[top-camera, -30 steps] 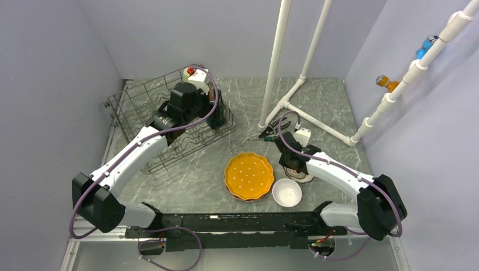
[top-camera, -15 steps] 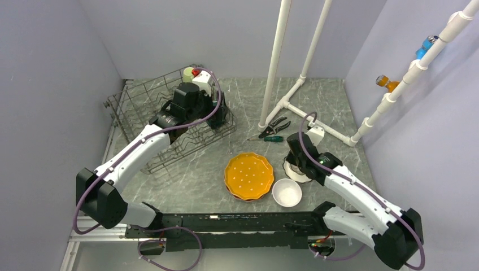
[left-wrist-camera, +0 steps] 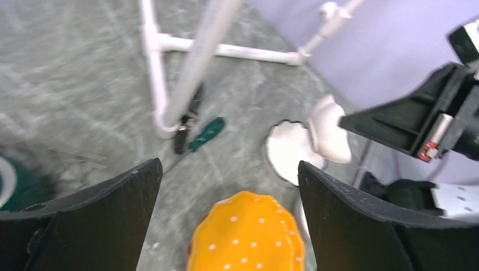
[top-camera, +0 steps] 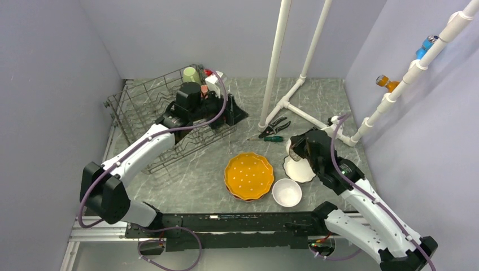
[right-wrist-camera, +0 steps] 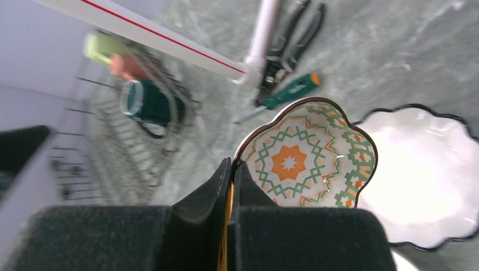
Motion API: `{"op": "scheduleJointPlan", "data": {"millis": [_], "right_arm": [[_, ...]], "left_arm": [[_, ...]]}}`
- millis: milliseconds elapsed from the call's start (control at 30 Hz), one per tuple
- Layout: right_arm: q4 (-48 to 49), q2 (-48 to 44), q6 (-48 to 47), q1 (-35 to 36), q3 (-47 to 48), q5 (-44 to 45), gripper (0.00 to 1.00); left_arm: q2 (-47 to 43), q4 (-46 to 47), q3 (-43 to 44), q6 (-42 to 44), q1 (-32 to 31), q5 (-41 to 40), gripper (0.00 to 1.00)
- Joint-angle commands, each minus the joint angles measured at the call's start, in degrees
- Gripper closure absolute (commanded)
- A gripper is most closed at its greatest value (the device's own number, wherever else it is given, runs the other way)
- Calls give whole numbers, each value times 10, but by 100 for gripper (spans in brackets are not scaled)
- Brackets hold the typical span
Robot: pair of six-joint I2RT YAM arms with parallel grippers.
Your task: Load the mixed dishes into the dish rack
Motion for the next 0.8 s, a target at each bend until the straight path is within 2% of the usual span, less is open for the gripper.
{"op": "scheduleJointPlan", "data": {"millis": [0, 67, 133, 300, 533, 767], "right_arm": [[105, -27, 67, -2, 34, -32, 100], [138, -9, 74, -2, 40, -61, 100], [156, 17, 81, -2, 54, -94, 100], [238, 47, 104, -2, 43, -149, 100], [308, 84, 135, -2, 28, -180, 100], [315, 99, 138, -2, 35, -187, 100]], "left_arm": [[17, 158, -32, -65, -30, 136, 1], [17, 208, -57, -90, -47, 132, 1], [13, 219, -72, -87, -64, 107, 1], [10, 166, -65, -24, -105, 34, 1], [23, 156, -57, -23, -133, 39, 1], [33, 126, -46, -19, -138, -5, 7]]}}
